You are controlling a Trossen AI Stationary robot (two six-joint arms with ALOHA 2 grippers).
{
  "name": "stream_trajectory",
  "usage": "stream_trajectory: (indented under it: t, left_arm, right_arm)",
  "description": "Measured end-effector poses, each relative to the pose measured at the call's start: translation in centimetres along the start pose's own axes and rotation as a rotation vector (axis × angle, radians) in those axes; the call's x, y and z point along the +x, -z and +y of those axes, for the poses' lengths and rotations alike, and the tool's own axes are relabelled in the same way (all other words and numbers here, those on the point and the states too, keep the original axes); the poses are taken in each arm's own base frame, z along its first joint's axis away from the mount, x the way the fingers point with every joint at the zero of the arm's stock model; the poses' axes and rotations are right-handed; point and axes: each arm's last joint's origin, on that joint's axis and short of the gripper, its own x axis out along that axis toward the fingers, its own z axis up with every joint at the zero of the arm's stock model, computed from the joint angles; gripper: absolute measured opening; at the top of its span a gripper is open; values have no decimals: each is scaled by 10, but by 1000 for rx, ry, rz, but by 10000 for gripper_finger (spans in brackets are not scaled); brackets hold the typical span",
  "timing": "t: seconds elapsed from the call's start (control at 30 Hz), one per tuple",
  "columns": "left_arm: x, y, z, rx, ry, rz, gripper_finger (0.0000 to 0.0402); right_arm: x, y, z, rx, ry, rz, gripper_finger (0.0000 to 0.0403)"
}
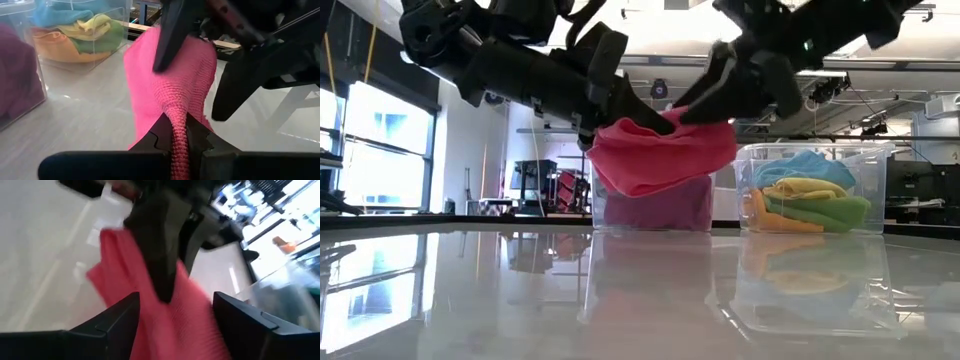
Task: Sort towels by color in basket
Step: Put the pink towel into the right transparent bin
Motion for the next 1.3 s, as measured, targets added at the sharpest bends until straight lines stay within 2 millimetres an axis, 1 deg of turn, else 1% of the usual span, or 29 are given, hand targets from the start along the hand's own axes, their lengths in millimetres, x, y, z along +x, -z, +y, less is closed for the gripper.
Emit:
stream_trajectory:
  t: [0.13, 0.23, 0.33, 0.5, 0.6, 0.77, 0.83, 0.97, 1.03, 1.17, 1.3]
  left_arm:
    - [0, 0, 0, 0, 0, 1, 5]
    - [0, 0, 0, 1, 1, 3, 5]
    - [0, 0, 0, 2, 1, 4, 5]
    - [0, 2, 0, 6, 14, 19, 6]
    - [-1, 5, -1, 14, 60, 62, 6]
    - [-5, 7, 2, 33, 28, 158, 6]
    - [-8, 6, 3, 20, -6, 180, 6]
    - [-11, 6, 4, 30, -37, 198, 6]
    - [-11, 6, 5, 43, -47, 201, 6]
    - [-10, 5, 5, 49, -45, 198, 6]
    - [-11, 2, 2, 83, -23, 151, 8]
  right_arm:
    - [4, 11, -2, 43, -83, 10, 254]
    - [5, 15, -3, 121, -122, 10, 236]
    - [8, 18, -2, 175, -127, 27, 199]
    - [18, 26, 6, 191, -136, 75, 125]
    - [24, 32, 11, 238, -144, 111, 83]
    - [29, 37, 18, 313, -111, 160, 18]
    - [28, 37, 19, 340, -102, 166, 11]
    - [24, 34, 20, 381, -69, 161, 30]
    - [18, 32, 20, 390, -37, 178, 32]
    - [4, 29, 14, 437, -6, 208, 16]
    - [-1, 27, 11, 454, -9, 205, 7]
